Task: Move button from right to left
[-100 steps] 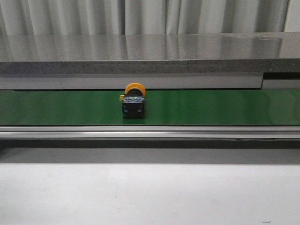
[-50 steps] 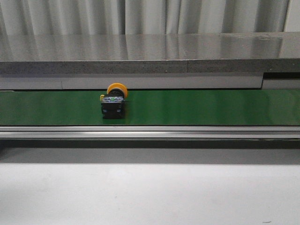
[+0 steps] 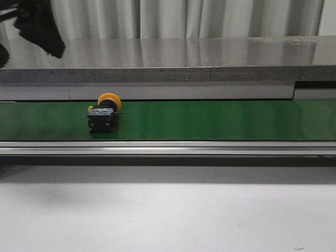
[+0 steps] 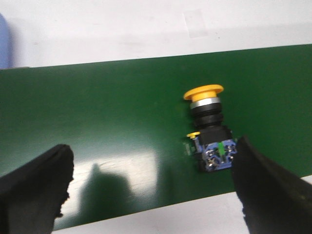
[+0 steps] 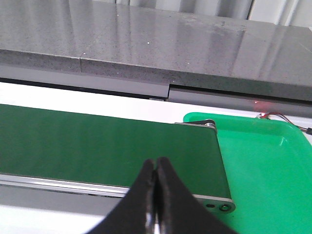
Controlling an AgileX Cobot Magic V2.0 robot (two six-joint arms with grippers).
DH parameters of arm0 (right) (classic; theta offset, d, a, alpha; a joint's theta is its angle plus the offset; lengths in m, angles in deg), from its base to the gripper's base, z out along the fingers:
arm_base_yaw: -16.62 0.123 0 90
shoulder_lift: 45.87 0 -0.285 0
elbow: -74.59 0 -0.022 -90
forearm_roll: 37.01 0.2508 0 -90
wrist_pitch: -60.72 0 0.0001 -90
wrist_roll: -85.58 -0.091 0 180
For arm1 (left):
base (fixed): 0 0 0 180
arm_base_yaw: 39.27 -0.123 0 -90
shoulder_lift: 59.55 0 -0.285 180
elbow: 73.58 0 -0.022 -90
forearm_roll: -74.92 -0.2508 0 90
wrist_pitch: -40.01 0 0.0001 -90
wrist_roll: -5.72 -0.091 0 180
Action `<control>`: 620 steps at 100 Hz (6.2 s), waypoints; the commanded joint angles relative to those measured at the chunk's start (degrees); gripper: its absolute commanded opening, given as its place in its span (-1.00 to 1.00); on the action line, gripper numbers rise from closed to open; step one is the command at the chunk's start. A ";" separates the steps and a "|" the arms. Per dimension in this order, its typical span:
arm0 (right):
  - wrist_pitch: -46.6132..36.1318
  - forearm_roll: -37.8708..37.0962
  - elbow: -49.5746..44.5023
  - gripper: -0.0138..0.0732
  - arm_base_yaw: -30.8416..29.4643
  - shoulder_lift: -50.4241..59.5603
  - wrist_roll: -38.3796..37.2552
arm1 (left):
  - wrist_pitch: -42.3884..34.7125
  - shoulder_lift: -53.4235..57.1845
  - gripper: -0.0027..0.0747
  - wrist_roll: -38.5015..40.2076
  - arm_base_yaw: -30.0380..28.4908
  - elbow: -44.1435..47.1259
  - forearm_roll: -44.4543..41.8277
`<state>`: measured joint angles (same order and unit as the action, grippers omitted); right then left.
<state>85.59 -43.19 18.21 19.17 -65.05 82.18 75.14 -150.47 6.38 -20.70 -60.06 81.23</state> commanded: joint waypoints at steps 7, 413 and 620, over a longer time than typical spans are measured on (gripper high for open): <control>-4.30 -0.06 1.27 -0.84 0.20 -0.42 0.55 | -2.50 -3.08 0.68 0.16 2.64 -4.56 0.92; -4.30 -0.06 1.27 -0.84 0.20 -0.42 0.55 | -2.62 1.69 0.30 0.20 -22.65 -10.26 -17.03; -4.30 -0.06 1.27 -0.84 0.20 -0.42 0.55 | -22.31 65.83 -0.92 0.20 -11.67 42.46 -5.69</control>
<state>85.59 -43.19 18.21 19.17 -65.05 82.18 57.92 -84.21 6.48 -32.85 -16.23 74.92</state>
